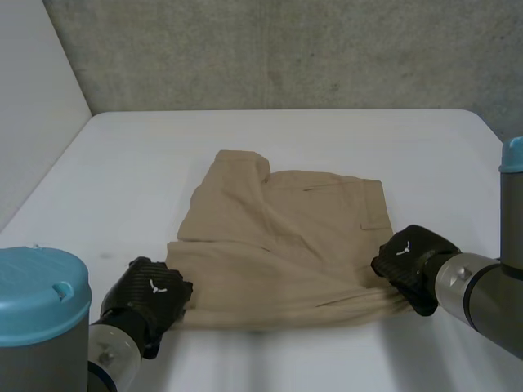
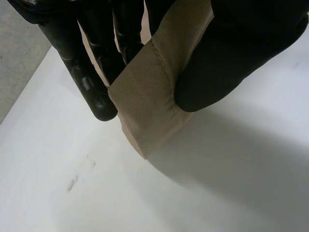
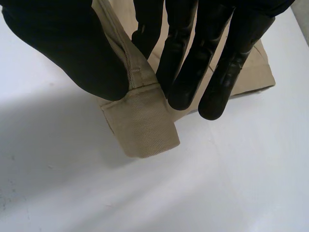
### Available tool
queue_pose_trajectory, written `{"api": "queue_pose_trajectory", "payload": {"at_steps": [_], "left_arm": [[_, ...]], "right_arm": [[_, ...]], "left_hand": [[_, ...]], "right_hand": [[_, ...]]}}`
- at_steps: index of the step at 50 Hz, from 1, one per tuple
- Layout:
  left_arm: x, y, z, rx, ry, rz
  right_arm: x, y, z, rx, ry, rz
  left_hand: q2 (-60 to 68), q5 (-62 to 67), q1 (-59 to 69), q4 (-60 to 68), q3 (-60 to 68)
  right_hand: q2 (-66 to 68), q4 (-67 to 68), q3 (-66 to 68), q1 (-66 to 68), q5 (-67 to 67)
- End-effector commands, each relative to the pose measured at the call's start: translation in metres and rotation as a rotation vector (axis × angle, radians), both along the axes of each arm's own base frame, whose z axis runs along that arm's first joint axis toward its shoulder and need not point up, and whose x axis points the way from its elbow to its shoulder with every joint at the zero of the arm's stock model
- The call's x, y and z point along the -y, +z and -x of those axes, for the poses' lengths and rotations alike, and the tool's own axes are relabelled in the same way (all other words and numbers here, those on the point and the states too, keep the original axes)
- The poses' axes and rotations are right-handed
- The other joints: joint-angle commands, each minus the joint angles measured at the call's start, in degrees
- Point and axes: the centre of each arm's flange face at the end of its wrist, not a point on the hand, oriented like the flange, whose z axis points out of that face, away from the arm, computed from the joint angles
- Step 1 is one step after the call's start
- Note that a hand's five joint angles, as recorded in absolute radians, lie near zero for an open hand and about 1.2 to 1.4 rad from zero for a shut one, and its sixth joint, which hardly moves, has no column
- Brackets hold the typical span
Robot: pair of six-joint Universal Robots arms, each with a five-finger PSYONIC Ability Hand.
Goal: Fold the shorts.
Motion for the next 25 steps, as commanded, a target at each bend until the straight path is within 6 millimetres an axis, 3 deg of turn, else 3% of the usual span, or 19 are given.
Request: {"api": "queue_pose_trajectory", "payload": {"at_steps": [1,3,5,6,9,13,15,19,25], "left_arm": [[-0.011,-0.002,0.0,0.036,-0.038,-0.023],[-0.034,0.001,-0.001,0.084,-0.102,-0.069],[-0.062,0.019,-0.009,0.126,-0.163,-0.118],[-0.066,0.025,-0.012,0.126,-0.171,-0.12],[-0.071,0.043,-0.015,0.101,-0.18,-0.087],[-0.065,0.075,-0.01,0.022,-0.192,0.032],[-0.063,0.077,-0.009,0.017,-0.196,0.05],[-0.026,0.076,0.002,0.042,-0.157,0.138],[0.039,0.041,0.022,0.128,-0.111,0.189]], "right_arm": [[-0.012,-0.007,0.005,-0.044,0.017,-0.035],[-0.016,-0.004,0.006,-0.049,0.025,-0.044],[-0.037,0.015,0.014,-0.073,0.057,-0.063],[-0.041,0.019,0.015,-0.076,0.068,-0.061],[-0.053,0.036,0.017,-0.069,0.119,-0.041],[-0.054,0.048,0.012,-0.023,0.176,-0.001],[-0.053,0.05,0.009,-0.001,0.197,0.002],[-0.038,0.042,0.008,0.01,0.182,-0.025],[0.003,0.021,-0.005,-0.011,0.14,-0.011]], "left_hand": [[11.41,13.2,14.41,11.34,11.8],[11.41,13.2,14.41,11.34,11.8],[11.41,13.2,14.41,11.34,11.8],[11.41,13.2,14.41,11.34,11.8],[11.41,13.2,14.41,11.34,11.8],[11.41,13.2,14.41,11.34,11.8],[11.41,13.2,14.41,11.34,11.8],[11.41,13.2,14.41,11.34,11.8],[11.41,13.2,14.41,11.34,11.8]], "right_hand": [[13.13,11.95,12.58,24.44,13.91],[13.13,11.95,12.58,24.44,13.91],[13.13,11.95,12.58,24.44,13.91],[13.13,11.95,12.58,24.44,13.91],[13.13,11.95,12.58,24.44,13.91],[13.13,11.95,12.58,24.44,13.91],[13.13,11.95,12.58,24.44,13.91],[13.13,11.95,12.58,24.44,13.91],[13.13,11.95,12.58,24.44,13.91]]}}
